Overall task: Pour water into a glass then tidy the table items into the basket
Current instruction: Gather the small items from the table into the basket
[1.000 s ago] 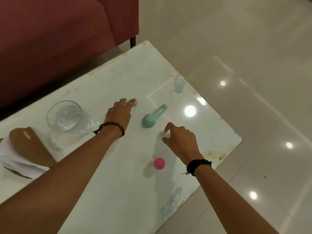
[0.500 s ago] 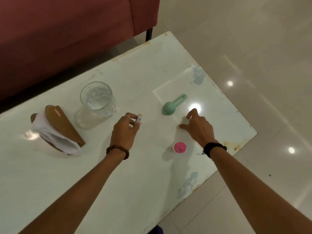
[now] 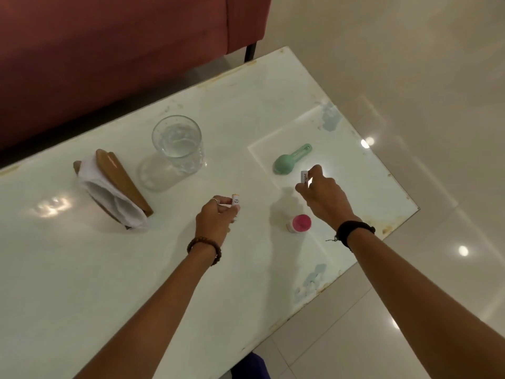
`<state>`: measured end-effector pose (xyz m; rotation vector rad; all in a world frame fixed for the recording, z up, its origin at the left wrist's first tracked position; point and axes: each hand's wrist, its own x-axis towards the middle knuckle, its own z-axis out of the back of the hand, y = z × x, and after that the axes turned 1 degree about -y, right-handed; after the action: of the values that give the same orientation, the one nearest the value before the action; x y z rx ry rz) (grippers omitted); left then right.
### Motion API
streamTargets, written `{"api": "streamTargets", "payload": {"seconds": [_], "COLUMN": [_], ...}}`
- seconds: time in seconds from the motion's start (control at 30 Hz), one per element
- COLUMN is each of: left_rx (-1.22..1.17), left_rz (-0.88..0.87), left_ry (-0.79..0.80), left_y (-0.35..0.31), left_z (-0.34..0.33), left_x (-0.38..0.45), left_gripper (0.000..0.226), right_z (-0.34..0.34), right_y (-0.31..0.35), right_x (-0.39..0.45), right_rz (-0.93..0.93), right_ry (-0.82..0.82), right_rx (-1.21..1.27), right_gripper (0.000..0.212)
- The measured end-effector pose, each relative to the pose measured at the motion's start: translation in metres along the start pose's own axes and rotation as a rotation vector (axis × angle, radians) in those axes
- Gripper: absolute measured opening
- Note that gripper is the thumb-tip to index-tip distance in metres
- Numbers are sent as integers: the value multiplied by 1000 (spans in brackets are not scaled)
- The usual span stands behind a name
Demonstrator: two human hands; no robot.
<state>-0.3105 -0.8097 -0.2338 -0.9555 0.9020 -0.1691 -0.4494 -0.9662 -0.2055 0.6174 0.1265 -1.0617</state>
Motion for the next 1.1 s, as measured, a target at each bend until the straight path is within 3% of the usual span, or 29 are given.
{"api": "streamTargets", "payload": {"seconds": [0.1,0.3,0.53,0.7,0.83,0.97,1.1], "left_rx": [-264,-829,-1032,-848,-553,-289,-26], "left_rz": [85,204,146,97,126,270,301], "left_ry": [59,115,-156,-625,-1013,-1156,-1128], "left_y": [-14,-8,77,174,254,317,357], "left_z": [19,107,292,454,569,631,659], "left_x": [-22,-89,-166,-243,-314,-361,-366], "left_gripper": [9,10,23,12,19,18,24], "right_z": [7,-38,-152,-261,-345,-409,-453], "right_y": [45,161,309,426,515,566,590], "right_x": [-29,-121,-233,-340,-435,-504,-537], "right_rz": [97,163,124,263,432,655,899], "right_ry": [-61,96,363,617,780,804,667], "right_rx": [178,670,939,827,740,553,290], "right_gripper": [19,14,19,12,4,26,26]}}
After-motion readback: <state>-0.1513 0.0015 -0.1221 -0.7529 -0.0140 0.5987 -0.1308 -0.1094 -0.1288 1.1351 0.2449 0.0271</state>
